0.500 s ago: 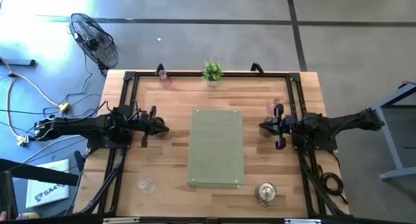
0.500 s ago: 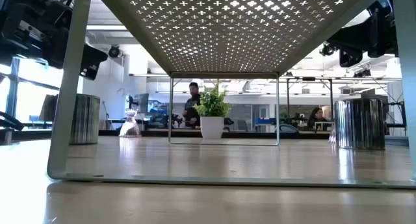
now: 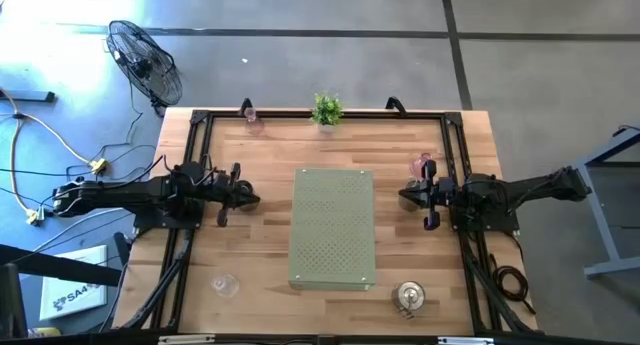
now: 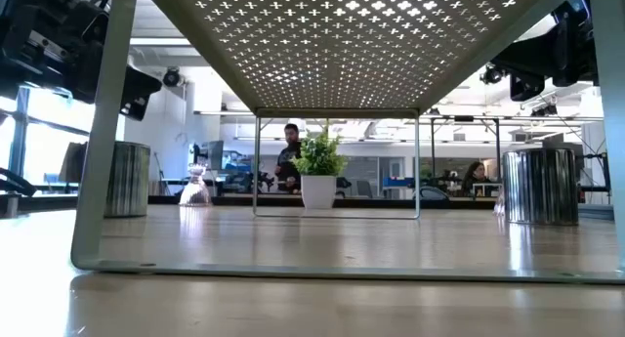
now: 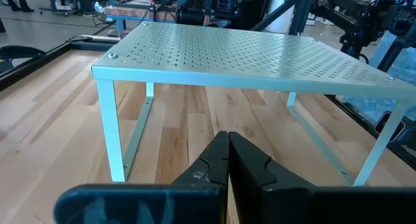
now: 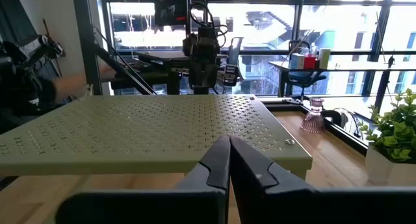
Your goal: Pick & Place candle stick holders
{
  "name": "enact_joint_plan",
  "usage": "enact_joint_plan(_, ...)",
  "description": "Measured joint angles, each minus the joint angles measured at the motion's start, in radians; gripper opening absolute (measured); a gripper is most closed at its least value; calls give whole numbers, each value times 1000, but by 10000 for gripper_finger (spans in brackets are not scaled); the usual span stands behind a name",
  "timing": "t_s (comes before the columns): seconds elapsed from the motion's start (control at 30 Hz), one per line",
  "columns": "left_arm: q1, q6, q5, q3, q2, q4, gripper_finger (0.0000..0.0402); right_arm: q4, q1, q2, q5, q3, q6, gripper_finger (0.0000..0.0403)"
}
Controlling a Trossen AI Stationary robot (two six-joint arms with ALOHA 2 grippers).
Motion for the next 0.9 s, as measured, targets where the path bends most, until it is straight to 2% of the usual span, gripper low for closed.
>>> enact_joint_plan(0.9, 0, 0, 0, 0, 0, 0, 0, 0, 0, 0, 0, 0, 0, 7)
